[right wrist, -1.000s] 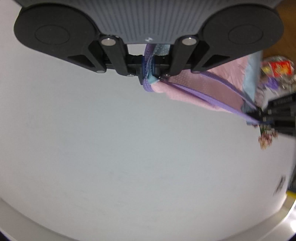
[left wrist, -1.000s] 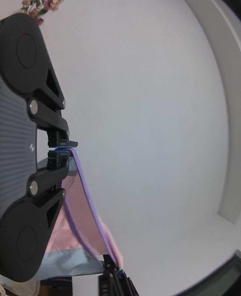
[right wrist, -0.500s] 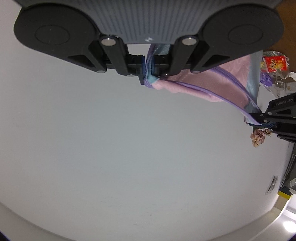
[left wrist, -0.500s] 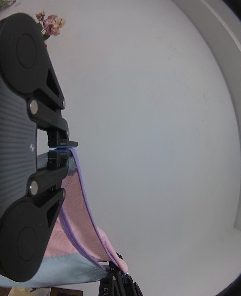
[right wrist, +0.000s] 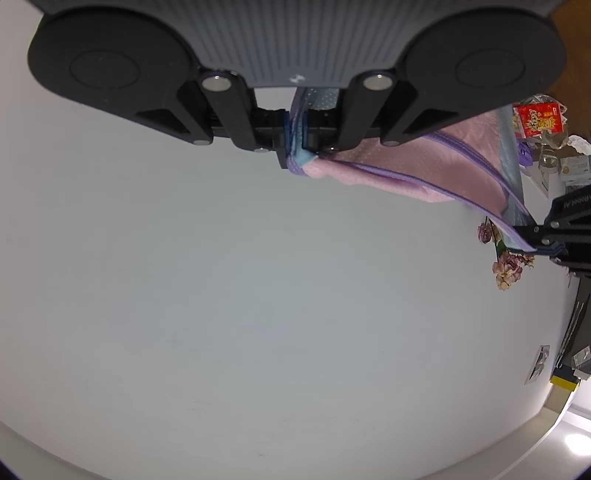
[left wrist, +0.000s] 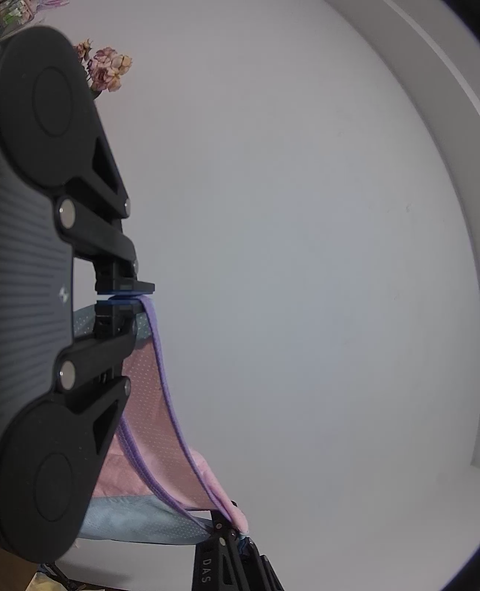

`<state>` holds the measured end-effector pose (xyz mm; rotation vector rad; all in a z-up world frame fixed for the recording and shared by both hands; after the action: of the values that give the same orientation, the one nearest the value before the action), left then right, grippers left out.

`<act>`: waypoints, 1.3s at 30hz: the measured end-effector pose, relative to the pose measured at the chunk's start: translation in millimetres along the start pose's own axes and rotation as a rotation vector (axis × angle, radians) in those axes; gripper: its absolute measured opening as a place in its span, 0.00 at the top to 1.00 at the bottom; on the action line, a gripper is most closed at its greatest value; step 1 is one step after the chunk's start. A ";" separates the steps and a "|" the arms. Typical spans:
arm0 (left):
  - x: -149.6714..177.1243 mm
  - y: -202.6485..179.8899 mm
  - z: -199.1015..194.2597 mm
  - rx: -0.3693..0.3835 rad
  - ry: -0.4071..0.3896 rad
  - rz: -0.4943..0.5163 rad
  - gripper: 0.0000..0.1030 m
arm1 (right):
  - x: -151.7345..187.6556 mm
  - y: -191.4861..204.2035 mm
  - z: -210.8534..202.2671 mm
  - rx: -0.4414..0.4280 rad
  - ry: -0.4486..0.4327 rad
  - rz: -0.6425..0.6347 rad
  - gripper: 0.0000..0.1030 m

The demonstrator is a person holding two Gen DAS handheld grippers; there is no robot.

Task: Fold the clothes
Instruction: 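Hold the garment raised with both grippers, letting it hang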

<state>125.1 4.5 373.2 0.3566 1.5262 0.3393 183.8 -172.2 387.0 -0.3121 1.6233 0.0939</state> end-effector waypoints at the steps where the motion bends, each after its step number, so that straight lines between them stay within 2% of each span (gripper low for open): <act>1: 0.2 -1.8 0.4 -0.002 0.001 0.002 0.99 | 1.5 -1.4 1.1 0.000 0.001 -0.002 0.95; 8: -1.0 -13.5 5.8 -0.018 0.001 0.003 0.99 | 11.2 -12.0 12.7 -0.002 0.007 -0.011 0.95; 15: 3.8 -26.1 32.9 -0.033 0.020 -0.006 0.99 | 24.3 -21.6 43.5 -0.027 0.013 -0.012 0.95; 24: 26.9 -46.0 112.3 -0.049 0.067 -0.038 0.99 | 55.2 -34.5 135.3 -0.011 0.049 -0.006 0.95; 28: 39.6 -49.5 153.6 -0.097 0.065 -0.066 0.99 | 68.3 -36.5 184.7 -0.002 0.039 -0.003 0.95; 32: 46.3 -48.5 183.6 -0.158 0.034 -0.108 0.99 | 71.1 -38.3 223.9 0.006 -0.011 0.006 0.95; 33: 44.4 -48.0 188.1 -0.180 0.019 -0.112 0.99 | 75.7 -38.6 223.3 -0.005 -0.020 0.001 0.95; 36: 34.5 -47.1 188.8 -0.240 -0.045 -0.114 0.99 | 89.5 -39.3 221.4 -0.040 -0.049 -0.015 0.95; 39: 41.1 -64.5 168.4 -0.242 -0.086 -0.081 0.99 | 103.3 -40.0 219.4 -0.075 -0.077 -0.030 0.95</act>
<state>293.7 -38.4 310.6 0.1166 1.3931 0.4346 401.1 -170.9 272.2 -0.3866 1.5403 0.1428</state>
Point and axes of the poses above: each gripper's, at about its wrist camera, not at the fingertips, and z roughly the way its jaws point, y to its left, x to its underside, the point moved 5 cm from there along z, roughly the way its jaws point, and after that the axes turned 10 degrees about z, right-handed, at the moved point
